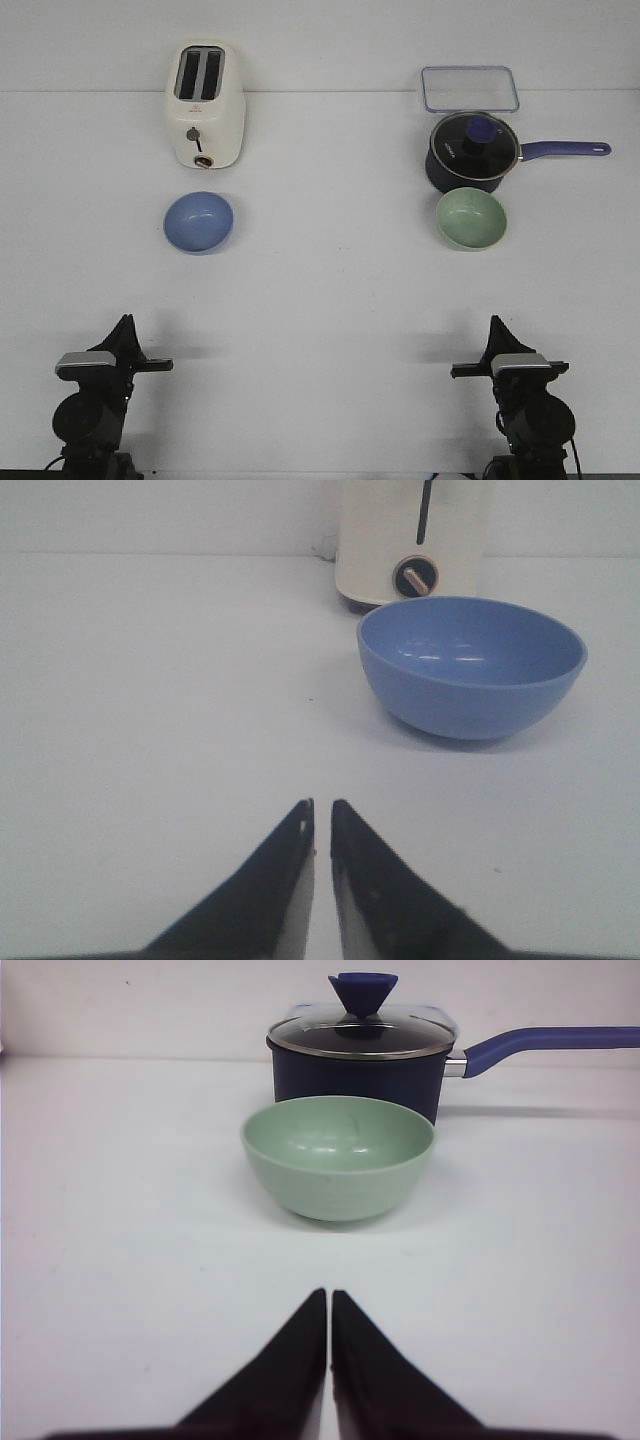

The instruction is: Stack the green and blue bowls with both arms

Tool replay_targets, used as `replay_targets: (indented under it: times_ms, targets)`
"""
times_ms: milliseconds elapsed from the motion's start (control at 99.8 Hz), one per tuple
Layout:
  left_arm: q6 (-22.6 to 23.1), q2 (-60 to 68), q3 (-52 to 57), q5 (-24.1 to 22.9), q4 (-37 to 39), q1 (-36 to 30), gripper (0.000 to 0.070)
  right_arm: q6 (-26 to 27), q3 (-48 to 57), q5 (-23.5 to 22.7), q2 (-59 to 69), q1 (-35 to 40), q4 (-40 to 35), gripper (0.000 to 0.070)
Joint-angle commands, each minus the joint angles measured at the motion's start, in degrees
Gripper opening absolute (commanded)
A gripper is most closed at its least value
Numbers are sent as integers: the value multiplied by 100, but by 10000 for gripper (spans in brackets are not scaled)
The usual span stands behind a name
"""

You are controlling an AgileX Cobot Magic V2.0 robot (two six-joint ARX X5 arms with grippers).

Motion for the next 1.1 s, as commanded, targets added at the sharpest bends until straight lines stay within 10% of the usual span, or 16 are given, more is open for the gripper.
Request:
replay_targets:
  times_ms: [0,411,691,852,1092]
  targets:
    - [87,-13,-116,7,83,7,15,275,-13,-24,-9,0,87,6]
    - [87,-13,-116,7,83,7,15,2815,516,-304,11,-2,-433,3]
    - [87,-11,-116,7,83,7,15,2046,3073,92,1700,4,-1569,9]
    - [87,-13,-116,7,83,7,15,1698,4341,339,3259,9,-2100,472]
    - [87,-13,-116,7,83,7,15,1488,5606,481,5718,-170,-2387,479]
